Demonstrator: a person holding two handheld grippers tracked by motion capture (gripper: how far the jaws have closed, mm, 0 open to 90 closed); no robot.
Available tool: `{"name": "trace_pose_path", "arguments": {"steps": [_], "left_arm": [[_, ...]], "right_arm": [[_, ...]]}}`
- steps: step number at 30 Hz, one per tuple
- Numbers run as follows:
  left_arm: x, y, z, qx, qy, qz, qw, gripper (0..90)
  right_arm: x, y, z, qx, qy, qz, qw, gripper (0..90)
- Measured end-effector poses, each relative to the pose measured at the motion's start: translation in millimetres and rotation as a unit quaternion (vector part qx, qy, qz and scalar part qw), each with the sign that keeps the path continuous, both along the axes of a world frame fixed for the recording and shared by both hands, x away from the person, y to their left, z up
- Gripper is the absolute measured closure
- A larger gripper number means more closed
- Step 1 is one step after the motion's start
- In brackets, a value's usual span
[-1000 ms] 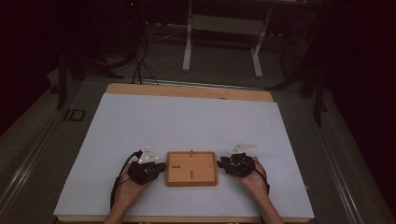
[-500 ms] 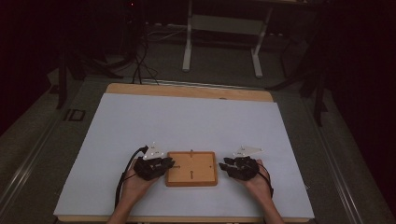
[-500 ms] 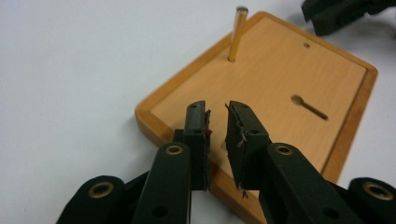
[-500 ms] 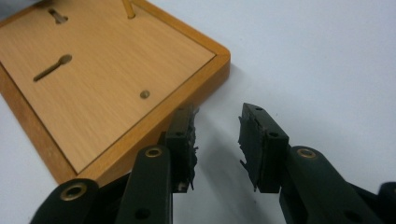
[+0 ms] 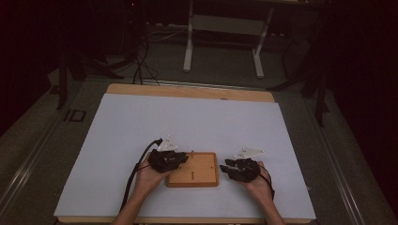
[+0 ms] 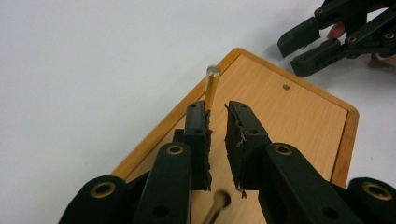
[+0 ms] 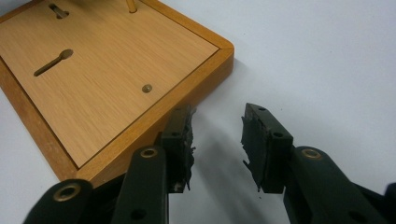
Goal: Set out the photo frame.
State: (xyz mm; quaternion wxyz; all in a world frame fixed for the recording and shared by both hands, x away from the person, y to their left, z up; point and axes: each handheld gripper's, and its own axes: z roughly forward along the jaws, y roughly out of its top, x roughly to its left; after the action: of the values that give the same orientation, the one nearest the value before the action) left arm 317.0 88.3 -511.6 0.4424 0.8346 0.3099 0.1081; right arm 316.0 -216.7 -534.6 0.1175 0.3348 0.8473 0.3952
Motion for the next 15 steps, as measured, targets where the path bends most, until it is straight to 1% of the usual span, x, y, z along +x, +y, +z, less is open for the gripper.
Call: {"name": "trace_pose_path", "arguments": {"steps": [2,3,5,10,13,15], "left_arm": [[3.6,-3.7,0.2,0.005,-0.002,0.000,1.0000,78.2],[5.9,-4.8,0.1,0.006,0.000,0.002,1.0000,78.2],[10.4,-7.1,-1.0,0.002,0.002,0.002,1.0000,78.2],[17.6,-13.3,-4.7,-0.001,0.007,0.000,1.0000,77.5],[20.1,-16.8,-7.8,-0.005,0.000,-0.004,1.0000,77.5],[21.5,-19.0,-9.2,-0.006,0.000,-0.011,0.9999,80.6]], "right_arm": [[0.9,-1.2,-0.7,0.000,0.001,-0.002,1.0000,61.5],[1.5,-1.8,-1.0,0.000,0.002,-0.003,1.0000,61.3],[2.9,-3.6,-1.4,0.004,0.007,-0.004,1.0000,60.7],[3.9,-4.5,-2.4,0.004,0.009,-0.005,0.9999,60.1],[3.4,-2.4,-3.6,0.001,0.008,0.000,1.0000,59.9],[2.7,-0.9,-4.0,-0.002,0.007,0.004,1.0000,59.7]]}}
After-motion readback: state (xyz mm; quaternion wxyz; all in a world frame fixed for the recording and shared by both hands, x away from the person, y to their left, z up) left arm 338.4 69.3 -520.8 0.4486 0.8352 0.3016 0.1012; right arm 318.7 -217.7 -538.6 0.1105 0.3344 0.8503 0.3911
